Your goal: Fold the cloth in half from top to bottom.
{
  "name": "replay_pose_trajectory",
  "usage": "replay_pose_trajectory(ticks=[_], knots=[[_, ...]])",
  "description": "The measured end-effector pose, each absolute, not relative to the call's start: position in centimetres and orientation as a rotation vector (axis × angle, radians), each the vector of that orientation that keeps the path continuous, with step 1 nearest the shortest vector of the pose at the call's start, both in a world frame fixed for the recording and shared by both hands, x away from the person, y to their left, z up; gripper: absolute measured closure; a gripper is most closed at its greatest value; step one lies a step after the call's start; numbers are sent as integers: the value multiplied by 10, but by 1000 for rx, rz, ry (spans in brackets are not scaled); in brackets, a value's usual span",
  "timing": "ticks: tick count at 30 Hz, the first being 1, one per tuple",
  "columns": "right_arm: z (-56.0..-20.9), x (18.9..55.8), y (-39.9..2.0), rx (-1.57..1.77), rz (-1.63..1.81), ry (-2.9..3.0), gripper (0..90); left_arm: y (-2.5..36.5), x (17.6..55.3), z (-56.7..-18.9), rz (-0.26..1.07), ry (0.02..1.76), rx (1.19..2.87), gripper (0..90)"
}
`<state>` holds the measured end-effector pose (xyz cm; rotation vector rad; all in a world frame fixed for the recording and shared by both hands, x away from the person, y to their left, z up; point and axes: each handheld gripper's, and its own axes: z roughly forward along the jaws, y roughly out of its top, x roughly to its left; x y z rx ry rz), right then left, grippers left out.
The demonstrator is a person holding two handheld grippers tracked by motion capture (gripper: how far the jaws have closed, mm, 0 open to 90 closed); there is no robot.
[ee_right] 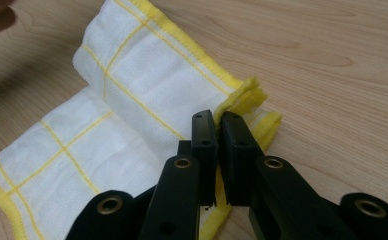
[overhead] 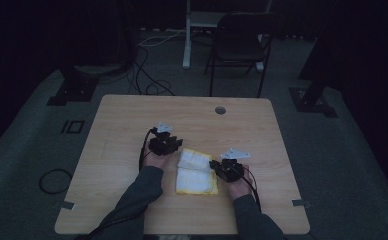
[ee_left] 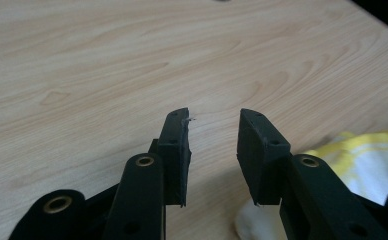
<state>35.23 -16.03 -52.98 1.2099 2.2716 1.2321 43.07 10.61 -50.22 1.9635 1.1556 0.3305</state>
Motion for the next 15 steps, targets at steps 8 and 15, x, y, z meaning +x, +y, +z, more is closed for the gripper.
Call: replay_pose_trajectory(ticks=[8, 15], knots=[[-529, 351, -161, 1202, 1238, 2273, 848, 96, 431, -517, 287, 1151, 2020, 660], [-528, 349, -162, 1194, 1239, 2266, 738, 99, 417, -520, 261, 1130, 2014, 660]])
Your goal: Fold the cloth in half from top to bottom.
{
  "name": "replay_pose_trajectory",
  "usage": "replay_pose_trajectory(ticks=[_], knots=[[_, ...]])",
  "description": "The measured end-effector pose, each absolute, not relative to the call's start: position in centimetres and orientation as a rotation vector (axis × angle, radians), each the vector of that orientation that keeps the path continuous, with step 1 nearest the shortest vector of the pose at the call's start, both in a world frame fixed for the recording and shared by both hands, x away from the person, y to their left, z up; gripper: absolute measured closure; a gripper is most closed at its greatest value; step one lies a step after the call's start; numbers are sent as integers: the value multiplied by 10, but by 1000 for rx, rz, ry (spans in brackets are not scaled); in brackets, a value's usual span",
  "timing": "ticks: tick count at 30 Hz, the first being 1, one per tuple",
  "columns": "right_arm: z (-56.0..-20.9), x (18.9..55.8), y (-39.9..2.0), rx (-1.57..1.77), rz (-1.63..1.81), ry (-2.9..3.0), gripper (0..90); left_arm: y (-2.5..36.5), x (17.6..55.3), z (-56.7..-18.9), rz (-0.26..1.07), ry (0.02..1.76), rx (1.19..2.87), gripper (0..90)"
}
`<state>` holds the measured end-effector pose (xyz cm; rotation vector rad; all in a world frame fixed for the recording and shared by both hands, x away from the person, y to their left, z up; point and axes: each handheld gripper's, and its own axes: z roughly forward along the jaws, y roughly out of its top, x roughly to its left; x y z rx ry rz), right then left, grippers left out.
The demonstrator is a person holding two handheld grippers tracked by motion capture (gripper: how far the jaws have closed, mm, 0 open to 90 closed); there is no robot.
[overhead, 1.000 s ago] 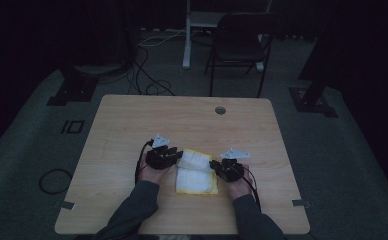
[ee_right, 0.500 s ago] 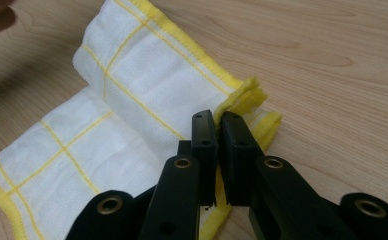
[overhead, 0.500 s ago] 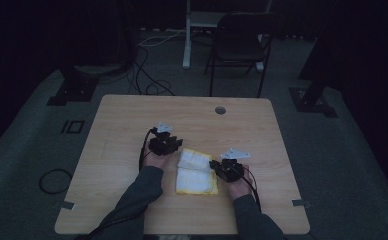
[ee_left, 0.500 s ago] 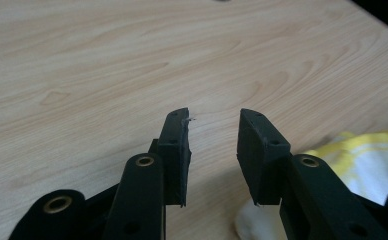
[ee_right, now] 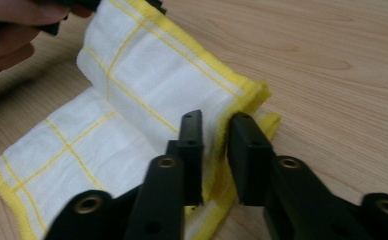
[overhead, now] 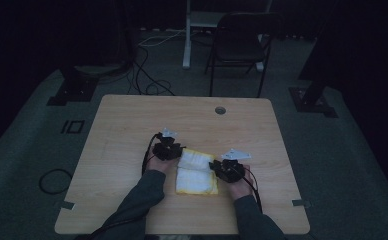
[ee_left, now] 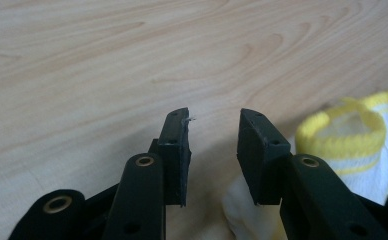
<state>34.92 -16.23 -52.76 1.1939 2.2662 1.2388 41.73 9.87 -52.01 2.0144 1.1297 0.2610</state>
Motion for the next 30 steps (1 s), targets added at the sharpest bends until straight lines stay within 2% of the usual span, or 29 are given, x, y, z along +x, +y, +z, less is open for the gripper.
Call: replay_pose_trajectory(ticks=[3, 13, 30], knots=[[-527, 349, -162, 1196, 1235, 2265, 682, 101, 411, -522, 257, 1123, 2015, 659], [-526, 345, -168, 1195, 1235, 2271, 606, 108, 394, -523, 255, 1107, 2000, 656], [-518, 342, -192, 1248, 1261, 2188, 597, 113, 362, -526, 278, 1073, 1989, 651]])
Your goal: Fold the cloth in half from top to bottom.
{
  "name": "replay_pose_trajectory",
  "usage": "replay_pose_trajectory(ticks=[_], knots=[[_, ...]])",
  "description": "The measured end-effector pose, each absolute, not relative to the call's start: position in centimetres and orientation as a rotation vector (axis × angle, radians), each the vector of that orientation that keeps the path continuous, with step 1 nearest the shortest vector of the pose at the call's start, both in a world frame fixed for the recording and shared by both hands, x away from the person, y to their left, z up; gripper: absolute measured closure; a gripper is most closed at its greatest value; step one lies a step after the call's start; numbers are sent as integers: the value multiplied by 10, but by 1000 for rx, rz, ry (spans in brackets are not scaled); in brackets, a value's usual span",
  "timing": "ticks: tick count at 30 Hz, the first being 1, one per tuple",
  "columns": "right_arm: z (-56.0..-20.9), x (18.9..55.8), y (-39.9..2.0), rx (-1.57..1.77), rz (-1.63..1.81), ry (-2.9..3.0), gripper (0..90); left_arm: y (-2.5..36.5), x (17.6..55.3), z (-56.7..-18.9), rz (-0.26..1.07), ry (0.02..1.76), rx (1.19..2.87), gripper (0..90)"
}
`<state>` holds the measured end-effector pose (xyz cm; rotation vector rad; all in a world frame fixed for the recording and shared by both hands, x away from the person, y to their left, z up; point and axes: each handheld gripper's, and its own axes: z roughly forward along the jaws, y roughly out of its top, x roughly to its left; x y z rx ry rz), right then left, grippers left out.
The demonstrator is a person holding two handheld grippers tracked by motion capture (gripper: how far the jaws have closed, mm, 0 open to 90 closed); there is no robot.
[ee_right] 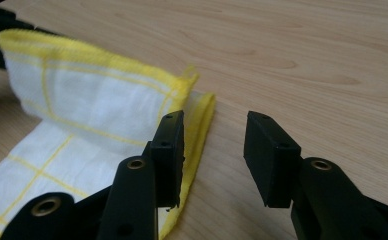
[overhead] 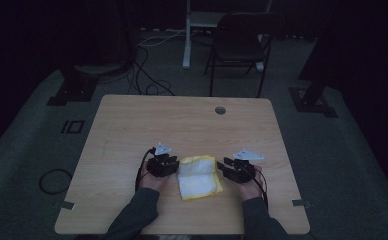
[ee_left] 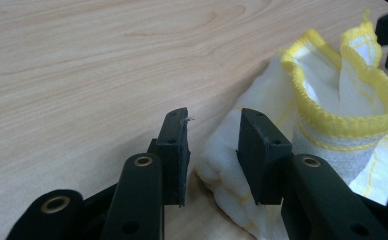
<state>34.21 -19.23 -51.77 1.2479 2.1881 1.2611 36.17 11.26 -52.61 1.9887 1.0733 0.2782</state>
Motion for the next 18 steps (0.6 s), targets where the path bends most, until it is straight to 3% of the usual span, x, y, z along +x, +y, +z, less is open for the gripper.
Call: replay_pose_trajectory(ticks=[18], knots=[[-517, 345, -200, 1279, 1269, 2154, 598, 101, 335, -516, 325, 1005, 2004, 607]])
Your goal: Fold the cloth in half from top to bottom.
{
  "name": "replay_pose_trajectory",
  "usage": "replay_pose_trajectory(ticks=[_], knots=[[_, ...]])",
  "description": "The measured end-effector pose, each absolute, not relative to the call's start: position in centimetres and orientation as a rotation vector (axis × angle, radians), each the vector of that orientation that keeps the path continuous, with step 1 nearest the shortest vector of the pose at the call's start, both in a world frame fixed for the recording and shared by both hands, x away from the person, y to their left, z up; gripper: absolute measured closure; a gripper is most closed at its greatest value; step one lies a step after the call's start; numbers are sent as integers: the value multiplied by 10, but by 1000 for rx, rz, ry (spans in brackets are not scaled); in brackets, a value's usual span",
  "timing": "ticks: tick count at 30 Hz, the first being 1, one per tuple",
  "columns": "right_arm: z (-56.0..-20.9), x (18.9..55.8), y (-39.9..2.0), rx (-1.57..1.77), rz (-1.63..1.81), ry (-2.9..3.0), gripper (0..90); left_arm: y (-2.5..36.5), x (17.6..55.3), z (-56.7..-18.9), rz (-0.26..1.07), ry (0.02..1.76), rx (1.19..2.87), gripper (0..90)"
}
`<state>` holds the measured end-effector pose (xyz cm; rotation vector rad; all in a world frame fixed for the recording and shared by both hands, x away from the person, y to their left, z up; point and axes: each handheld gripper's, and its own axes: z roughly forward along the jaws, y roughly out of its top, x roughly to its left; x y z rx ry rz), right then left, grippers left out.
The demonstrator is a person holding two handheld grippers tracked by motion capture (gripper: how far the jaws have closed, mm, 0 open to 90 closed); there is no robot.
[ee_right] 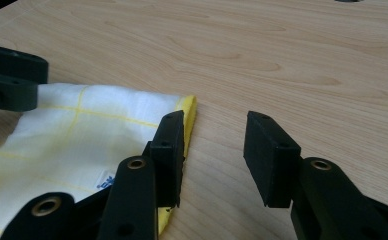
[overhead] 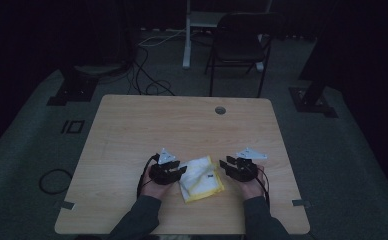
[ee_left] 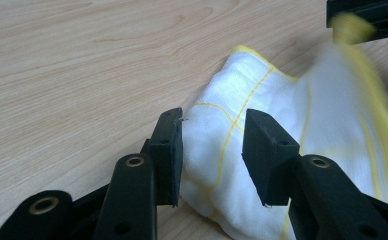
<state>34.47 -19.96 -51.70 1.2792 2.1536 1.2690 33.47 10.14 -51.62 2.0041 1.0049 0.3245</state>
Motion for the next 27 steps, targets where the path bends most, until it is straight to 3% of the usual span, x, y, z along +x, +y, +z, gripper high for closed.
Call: replay_pose_trajectory(ticks=[7, 13, 22, 27], knots=[[-517, 345, -200, 1281, 1271, 2151, 598, 104, 318, -510, 329, 987, 1977, 606], [-517, 345, -199, 1280, 1270, 2153, 598, 99, 308, -525, 288, 989, 2062, 685], [-517, 344, -203, 1295, 1270, 2138, 598, 102, 319, -533, 325, 983, 2098, 710], [-519, 344, -204, 1303, 1268, 2137, 597, 107, 337, -534, 362, 1002, 2099, 676]])
